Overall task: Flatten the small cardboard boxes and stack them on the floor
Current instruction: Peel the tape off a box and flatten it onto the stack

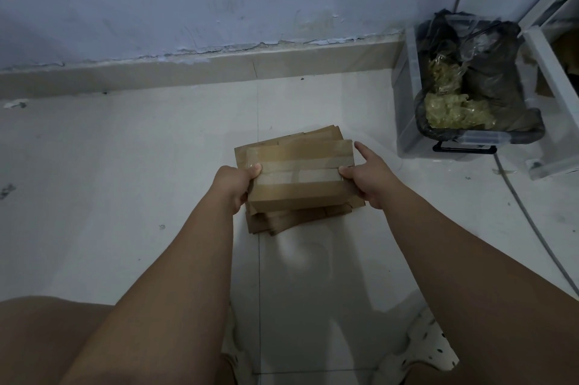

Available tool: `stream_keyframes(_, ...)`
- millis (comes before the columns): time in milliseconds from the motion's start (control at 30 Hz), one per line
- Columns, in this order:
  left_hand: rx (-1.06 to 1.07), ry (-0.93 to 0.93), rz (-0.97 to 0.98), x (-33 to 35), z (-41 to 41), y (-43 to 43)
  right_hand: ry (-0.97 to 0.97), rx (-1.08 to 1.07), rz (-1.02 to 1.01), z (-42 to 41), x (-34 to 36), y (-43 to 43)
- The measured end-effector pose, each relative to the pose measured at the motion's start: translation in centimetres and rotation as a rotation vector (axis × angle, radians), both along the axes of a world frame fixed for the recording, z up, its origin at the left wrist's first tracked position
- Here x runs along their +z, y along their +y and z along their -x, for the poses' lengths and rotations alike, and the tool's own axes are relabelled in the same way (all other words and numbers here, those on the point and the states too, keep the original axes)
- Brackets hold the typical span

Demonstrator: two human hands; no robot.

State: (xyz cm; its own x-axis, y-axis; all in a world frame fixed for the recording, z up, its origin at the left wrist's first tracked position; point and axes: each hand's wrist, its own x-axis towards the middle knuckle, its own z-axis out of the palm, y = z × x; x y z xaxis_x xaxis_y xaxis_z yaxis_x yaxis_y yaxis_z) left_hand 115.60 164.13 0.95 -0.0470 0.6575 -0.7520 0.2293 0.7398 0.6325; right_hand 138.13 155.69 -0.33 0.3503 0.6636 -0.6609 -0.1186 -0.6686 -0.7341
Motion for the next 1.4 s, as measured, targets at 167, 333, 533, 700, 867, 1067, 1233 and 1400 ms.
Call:
stream_keyframes(167,0.056,0.036,-0.028,-0.2,0.0,-0.2,0.034,-0.015,0.036,-0.3,-0.1,0.3)
stream_keyframes(333,-0.107,0.381,-0.142,-0.2,-0.7,0.3,-0.143,0.025,0.022,0.0,0.4,0.4)
stream_keyframes(533,-0.096,0.371,-0.231,0.0,-1.3,0.3,-0.841,0.618,-0.044,3.8,1.2,0.5)
stream_keyframes(700,0.122,-0.019,-0.160,0.1,-1.0,-0.2,-0.836,0.732,-0.018,4.7,-0.1,-0.3)
stream_keyframes(867,0.188,-0.188,-0.111,0.9,-1.3,-0.3,-0.818,0.710,-0.022,4.0,-0.6,-0.2)
stream_keyframes(1067,0.249,-0.263,-0.028,0.7,-1.4,-0.4,-0.788,0.670,-0.046,3.4,-1.3,-0.5)
stream_keyframes(1233,0.182,-0.109,-0.093,0.4,-1.8,-0.3,-0.809,0.680,-0.054,3.6,-1.7,-0.6)
stream_keyframes(1400,-0.068,0.291,-0.275,0.0,-2.6,-0.5,-0.822,0.668,-0.058,3.9,-2.1,-0.6)
